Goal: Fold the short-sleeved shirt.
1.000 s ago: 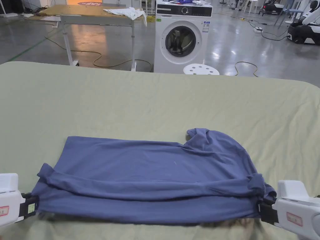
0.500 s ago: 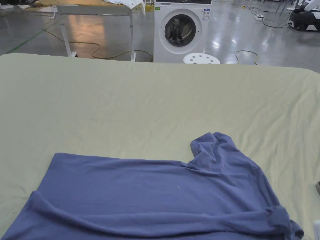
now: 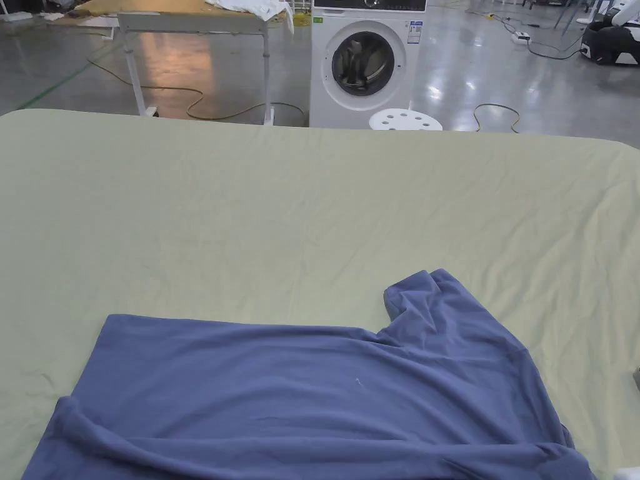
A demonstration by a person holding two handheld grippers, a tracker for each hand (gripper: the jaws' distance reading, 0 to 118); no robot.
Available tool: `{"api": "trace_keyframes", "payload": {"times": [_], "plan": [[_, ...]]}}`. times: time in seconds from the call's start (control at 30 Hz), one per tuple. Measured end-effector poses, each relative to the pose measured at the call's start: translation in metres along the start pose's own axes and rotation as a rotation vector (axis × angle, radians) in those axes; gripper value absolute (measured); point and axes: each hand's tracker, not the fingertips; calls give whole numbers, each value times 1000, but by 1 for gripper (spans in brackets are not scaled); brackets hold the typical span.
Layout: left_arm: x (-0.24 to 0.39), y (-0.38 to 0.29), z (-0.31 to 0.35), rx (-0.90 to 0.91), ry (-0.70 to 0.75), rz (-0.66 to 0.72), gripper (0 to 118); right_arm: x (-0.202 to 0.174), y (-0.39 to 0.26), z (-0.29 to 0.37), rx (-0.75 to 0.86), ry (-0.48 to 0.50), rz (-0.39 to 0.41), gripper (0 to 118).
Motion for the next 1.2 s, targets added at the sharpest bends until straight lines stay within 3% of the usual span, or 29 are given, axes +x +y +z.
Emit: {"api": "trace_keyframes", "payload": {"times": [0.07,0.1,0.27,0.4,0.57,0.63,0.67,0.7,0.73,0.8,0.87,0.93,1.07,1.2], "plan": [[7,9,5,69,-14,-22,49,1,10,14,67,-11,-33,72],[12,14,8,105,-34,-29,52,0,16,20,100,-15,-44,72],[45,49,10,275,-94,-68,52,-14,56,30,309,-14,-116,74],[77,79,7,442,-82,-115,52,-36,92,17,469,50,-213,74],[100,106,3,615,-30,-136,51,-68,128,8,618,89,-230,72],[107,112,7,699,-22,-121,46,-78,138,8,690,91,-234,60],[111,114,10,735,-4,-115,38,-84,141,9,730,82,-220,52],[114,114,12,772,0,-109,21,-89,144,10,765,70,-217,39],[115,116,14,796,-4,-102,11,-93,146,11,793,64,-216,30],[121,118,15,820,11,-106,8,-100,149,13,856,71,-209,27],[122,119,16,839,18,-114,7,-106,152,14,878,70,-193,10],[126,121,17,862,5,-142,0,-110,154,16,889,73,-181,4],[124,135,10,822,31,-163,0,-114,157,16,896,89,-186,0],[104,164,-17,593,-28,-125,0,-114,160,14,870,105,-168,0]]}}
